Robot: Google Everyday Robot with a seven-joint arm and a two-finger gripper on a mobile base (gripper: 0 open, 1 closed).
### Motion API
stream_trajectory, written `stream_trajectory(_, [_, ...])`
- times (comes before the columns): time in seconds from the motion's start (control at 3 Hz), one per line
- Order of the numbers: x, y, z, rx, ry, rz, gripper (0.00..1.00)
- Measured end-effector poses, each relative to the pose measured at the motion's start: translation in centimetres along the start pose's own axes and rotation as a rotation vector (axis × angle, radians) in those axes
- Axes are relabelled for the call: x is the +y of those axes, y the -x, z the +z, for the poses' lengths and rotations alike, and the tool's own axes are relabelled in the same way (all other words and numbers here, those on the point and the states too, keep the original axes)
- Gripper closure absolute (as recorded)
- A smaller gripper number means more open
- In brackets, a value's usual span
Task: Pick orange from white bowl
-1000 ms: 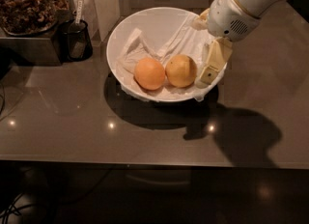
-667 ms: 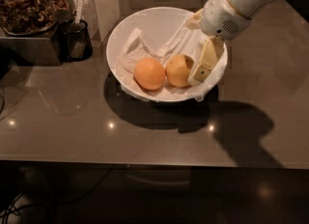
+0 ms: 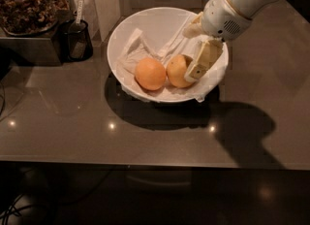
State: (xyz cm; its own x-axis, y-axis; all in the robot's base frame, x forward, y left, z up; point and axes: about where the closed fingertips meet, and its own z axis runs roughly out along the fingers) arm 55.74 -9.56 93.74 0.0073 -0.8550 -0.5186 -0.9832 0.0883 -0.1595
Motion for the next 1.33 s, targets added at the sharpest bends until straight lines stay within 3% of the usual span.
stream_trajectory(0.33, [0.0,0.1,0.2,-0.001,0.005,-0.001,0.30])
stream_trajectory(1.0, [-1.3,0.8,2.9,-0.010,0.058,-0.021,0.14])
stream_trajectory(1.33, [-2.1,0.9,4.2,-0.011,0.083,-0.023,0.17])
